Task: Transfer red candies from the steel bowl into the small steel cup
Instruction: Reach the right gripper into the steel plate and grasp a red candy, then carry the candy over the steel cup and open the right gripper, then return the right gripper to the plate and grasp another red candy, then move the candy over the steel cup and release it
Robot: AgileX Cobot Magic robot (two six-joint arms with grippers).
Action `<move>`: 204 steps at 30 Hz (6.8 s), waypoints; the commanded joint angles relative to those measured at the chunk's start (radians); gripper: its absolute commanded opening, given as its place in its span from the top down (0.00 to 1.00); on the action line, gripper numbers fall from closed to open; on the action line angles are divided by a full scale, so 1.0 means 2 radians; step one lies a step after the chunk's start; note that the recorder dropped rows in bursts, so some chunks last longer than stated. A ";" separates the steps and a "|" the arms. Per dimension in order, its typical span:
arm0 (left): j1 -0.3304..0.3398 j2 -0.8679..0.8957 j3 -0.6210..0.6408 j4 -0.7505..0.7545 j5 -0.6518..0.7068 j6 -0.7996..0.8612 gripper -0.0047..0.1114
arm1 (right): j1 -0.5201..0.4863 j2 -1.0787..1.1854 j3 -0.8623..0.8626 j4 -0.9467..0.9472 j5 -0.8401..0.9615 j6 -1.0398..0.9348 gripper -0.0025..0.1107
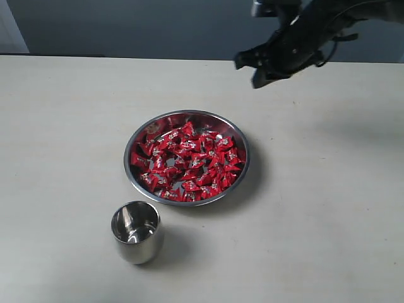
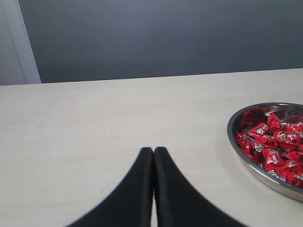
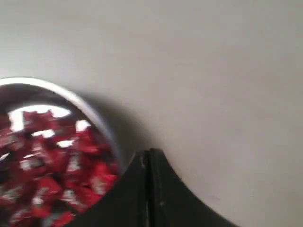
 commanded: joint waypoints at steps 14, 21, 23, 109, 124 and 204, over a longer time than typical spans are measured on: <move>0.002 -0.002 0.001 0.000 -0.003 -0.001 0.96 | 0.142 0.087 -0.021 0.141 -0.037 -0.150 0.57; 0.002 -0.002 0.001 0.000 -0.003 -0.001 0.96 | 0.148 0.100 -0.022 0.141 -0.022 -0.121 0.57; 0.002 -0.002 0.001 0.000 -0.003 -0.001 0.96 | 0.151 0.101 -0.022 0.140 -0.018 -0.114 0.57; 0.002 -0.002 0.001 0.000 -0.003 -0.001 0.96 | 0.279 -0.016 -0.022 0.021 0.201 -0.103 0.88; 0.002 -0.002 0.001 0.000 -0.003 -0.001 0.96 | 0.277 -0.007 -0.022 -0.244 0.040 0.081 0.66; 0.002 -0.002 0.001 0.000 -0.003 -0.001 0.96 | 0.309 -0.022 -0.022 -0.032 0.188 -0.037 0.98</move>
